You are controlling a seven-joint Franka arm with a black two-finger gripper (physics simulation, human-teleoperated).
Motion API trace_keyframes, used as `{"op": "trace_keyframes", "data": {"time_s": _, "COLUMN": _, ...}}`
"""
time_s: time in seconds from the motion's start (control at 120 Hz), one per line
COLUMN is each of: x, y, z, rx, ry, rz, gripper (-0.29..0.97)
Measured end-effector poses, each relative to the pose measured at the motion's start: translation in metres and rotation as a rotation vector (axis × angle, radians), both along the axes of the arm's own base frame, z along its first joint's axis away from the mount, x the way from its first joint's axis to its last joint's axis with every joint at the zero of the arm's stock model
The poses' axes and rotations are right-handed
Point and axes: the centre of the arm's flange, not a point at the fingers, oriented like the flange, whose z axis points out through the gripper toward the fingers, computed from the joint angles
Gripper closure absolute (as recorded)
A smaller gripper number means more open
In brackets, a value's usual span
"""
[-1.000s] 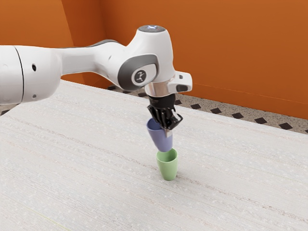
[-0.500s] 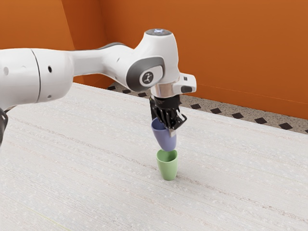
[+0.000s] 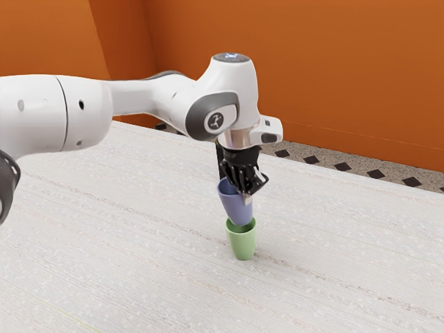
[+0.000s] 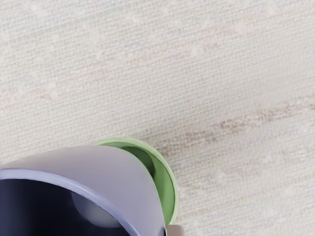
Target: Place the left cup onto the right cup
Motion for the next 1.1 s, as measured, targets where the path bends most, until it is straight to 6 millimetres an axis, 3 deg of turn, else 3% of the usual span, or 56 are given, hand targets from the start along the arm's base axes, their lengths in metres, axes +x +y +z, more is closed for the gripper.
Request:
{"op": "trace_keyframes", "data": {"time_s": 0.75, "x": -0.001, "y": -0.005, "z": -0.011, "rx": -0.002, "ry": 0.017, "rz": 0.001, "gripper": 0.77}}
{"op": "trace_keyframes", "data": {"time_s": 1.1, "x": -0.001, "y": -0.006, "z": -0.015, "rx": -0.009, "ry": 0.027, "rz": 0.000, "gripper": 0.33}}
